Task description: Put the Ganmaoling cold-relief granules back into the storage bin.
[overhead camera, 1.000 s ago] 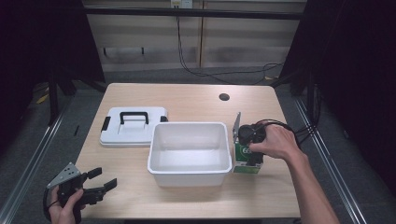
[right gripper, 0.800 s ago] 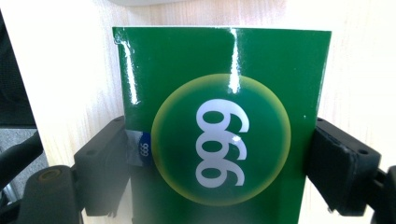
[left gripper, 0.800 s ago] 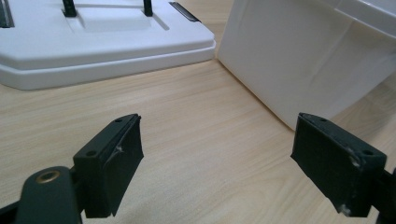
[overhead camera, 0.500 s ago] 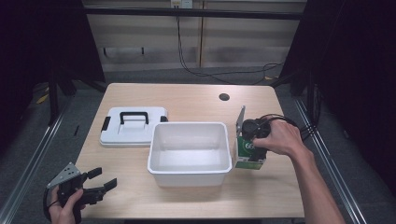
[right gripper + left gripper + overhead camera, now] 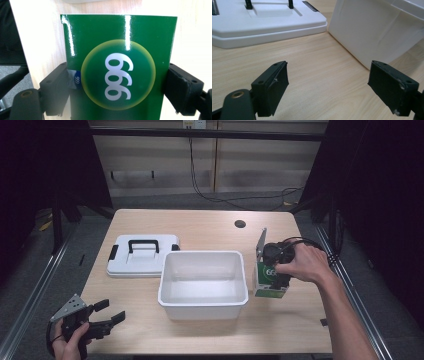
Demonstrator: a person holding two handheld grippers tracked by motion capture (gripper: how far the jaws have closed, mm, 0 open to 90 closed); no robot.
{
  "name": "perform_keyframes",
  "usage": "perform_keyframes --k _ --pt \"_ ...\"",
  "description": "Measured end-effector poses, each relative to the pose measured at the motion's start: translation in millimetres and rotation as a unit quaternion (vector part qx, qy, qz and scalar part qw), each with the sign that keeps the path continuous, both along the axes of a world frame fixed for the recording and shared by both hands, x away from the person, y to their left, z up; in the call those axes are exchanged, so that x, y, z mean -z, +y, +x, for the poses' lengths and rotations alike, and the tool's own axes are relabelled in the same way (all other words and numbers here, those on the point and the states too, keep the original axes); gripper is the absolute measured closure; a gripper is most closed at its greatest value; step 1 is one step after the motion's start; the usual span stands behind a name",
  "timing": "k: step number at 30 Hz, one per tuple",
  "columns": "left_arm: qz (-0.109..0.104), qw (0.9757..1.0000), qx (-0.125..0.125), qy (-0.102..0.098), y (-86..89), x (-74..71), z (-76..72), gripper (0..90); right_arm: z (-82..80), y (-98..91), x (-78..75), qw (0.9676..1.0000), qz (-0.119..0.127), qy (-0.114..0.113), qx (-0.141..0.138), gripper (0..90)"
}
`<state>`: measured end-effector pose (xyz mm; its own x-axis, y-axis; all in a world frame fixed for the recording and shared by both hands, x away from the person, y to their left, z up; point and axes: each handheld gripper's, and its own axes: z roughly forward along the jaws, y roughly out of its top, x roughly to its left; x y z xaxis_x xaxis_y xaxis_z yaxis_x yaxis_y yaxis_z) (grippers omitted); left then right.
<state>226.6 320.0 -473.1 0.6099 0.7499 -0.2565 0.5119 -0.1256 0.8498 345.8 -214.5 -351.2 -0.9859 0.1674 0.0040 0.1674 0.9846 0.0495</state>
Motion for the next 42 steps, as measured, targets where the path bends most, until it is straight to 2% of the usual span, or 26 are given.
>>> perform_keyframes --k 2,4,18,22,23,32,35,42 --pt "0.001 1.0000 0.001 -0.001 0.2 0.0 0.3 15.9 -1.6 -0.5 -3.0 1.0000 -0.001 -0.002 0.007 16.3" --pt "0.000 1.0000 0.000 -0.001 0.1 0.0 0.4 15.9 -0.9 -1.5 -7.0 1.0000 -0.003 -0.002 -0.002 16.3" --pt "0.000 1.0000 0.001 0.000 -0.2 -0.3 0.0 15.8 -3.9 -2.5 -30.4 0.9999 0.000 -0.010 -0.002 16.3" --pt "0.000 1.0000 0.000 0.000 0.0 -0.2 -0.2 15.9 -6.0 -0.7 -35.7 0.9999 -0.006 -0.012 -0.001 16.3" --pt "0.000 1.0000 0.000 0.000 0.0 -0.1 -0.1 15.8 -5.7 -0.3 -36.5 0.9998 -0.004 -0.016 -0.009 16.3" --pt "-0.002 1.0000 -0.002 0.000 0.3 0.1 0.1 15.8 -4.0 3.8 -43.3 0.9999 -0.006 -0.009 -0.012 16.3" --pt "-0.002 1.0000 -0.001 0.000 0.1 0.0 0.2 15.9 -3.6 3.6 -51.8 0.9998 -0.010 -0.014 -0.007 16.3" --pt "0.001 1.0000 0.000 -0.001 -0.1 0.0 0.0 15.9 -3.1 5.7 -69.5 0.9997 -0.002 -0.021 -0.014 16.3"
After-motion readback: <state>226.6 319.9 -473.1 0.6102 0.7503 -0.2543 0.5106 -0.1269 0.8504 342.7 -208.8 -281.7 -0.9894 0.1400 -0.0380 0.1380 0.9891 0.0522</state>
